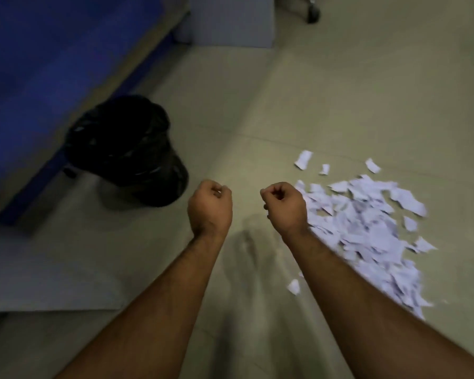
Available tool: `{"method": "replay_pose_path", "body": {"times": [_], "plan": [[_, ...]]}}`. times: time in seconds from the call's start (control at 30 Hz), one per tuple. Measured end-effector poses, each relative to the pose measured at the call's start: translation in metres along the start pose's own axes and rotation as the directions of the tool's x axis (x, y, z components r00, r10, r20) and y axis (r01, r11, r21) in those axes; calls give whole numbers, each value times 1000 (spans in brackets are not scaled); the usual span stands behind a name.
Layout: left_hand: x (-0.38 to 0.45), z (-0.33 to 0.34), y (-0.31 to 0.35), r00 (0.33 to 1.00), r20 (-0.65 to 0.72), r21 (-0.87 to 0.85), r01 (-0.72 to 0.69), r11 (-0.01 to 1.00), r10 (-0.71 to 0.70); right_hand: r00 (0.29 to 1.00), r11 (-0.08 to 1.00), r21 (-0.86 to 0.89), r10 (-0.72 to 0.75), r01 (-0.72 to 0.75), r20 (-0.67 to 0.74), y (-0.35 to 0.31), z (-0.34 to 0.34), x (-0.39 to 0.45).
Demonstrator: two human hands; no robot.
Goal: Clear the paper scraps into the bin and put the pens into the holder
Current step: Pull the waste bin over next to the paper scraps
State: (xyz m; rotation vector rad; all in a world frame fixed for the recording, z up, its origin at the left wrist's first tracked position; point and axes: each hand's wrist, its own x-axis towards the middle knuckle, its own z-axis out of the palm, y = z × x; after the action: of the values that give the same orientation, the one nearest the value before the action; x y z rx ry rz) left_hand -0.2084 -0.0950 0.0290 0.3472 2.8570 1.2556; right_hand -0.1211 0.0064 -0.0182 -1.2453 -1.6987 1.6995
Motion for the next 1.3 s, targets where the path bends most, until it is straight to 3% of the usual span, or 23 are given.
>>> {"method": "replay_pose_path", "body": {"times": [0.07, 0.2, 0.37, 0.5, 0.63, 0.83, 1.0, 1.3], "plan": [[34, -40, -8, 976, -214, 1, 45, 999, -43, 992, 997, -8, -75, 76, 104, -31, 48, 0], [93, -110, -30, 902, -406, -48, 137, 989, -145, 949, 984, -18, -167, 178, 266, -95, 140, -1], [143, -149, -45, 940, -190, 252, 327, 911, -285, 880, 935, -113, -268, 335, 391, -144, 229, -3], [163, -155, -58, 954, -73, 212, 298, 931, -290, 862, 831, -359, -251, 425, 440, -154, 254, 10], [161, -154, -63, 971, -62, 170, 239, 956, -232, 820, 686, -473, -347, 553, 455, -147, 242, 9], [126, -126, -48, 967, -205, 138, 178, 974, -148, 782, 665, -418, -468, 619, 412, -122, 187, 3], [85, -101, -22, 972, -208, 96, 135, 986, -113, 786, 655, -435, -532, 617, 315, -115, 133, -4], [6, -69, 16, 998, 60, 54, 28, 998, -32, 847, 740, -412, -475, 532, 240, -87, 15, -22]]}}
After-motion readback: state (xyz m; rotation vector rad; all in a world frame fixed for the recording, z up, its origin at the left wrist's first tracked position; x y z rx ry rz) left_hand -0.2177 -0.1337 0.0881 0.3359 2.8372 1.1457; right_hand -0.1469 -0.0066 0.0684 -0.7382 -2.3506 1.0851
